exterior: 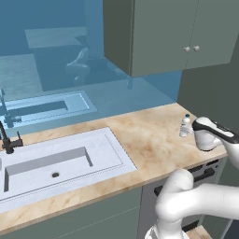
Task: Take the bottled waters from the counter and place them in the freezer to freeze. Close the freezer door after placing the bottles.
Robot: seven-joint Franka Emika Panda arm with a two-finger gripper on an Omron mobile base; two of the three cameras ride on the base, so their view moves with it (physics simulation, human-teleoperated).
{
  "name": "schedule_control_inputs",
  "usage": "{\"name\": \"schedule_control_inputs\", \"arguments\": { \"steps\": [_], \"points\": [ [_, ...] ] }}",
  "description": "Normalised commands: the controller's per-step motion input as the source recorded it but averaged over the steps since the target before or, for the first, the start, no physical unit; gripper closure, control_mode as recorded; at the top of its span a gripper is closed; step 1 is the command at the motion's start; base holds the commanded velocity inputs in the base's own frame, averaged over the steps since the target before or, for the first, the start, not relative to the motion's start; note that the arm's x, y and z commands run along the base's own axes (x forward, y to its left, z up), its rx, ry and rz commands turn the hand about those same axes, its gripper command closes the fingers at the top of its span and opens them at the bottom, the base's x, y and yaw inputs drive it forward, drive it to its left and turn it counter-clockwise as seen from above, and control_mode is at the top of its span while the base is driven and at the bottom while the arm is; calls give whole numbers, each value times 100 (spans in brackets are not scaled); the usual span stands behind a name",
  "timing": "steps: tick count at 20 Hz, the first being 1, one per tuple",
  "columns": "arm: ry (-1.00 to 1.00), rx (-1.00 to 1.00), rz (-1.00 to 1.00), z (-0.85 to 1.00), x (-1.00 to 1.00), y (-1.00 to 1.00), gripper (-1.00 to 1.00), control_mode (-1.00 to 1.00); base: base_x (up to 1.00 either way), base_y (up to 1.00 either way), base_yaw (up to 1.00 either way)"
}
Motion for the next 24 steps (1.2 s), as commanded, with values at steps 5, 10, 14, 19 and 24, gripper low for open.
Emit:
{"name": "schedule_control_inputs", "arguments": {
  "steps": [5, 10, 14, 19, 24],
  "points": [
    [0, 0, 0, -3, 18, 0, -100, -100, 0, 0, 0],
    [0, 0, 0, -5, 17, 0, -100, -100, 0, 0, 0],
    [0, 0, 0, 0, 6, 0, -100, -100, 0, 0, 0],
    [0, 0, 0, 0, 5, 0, -100, -100, 0, 0, 0],
    [0, 0, 0, 0, 5, 0, -100, -100, 0, 0, 0]
  ]
}}
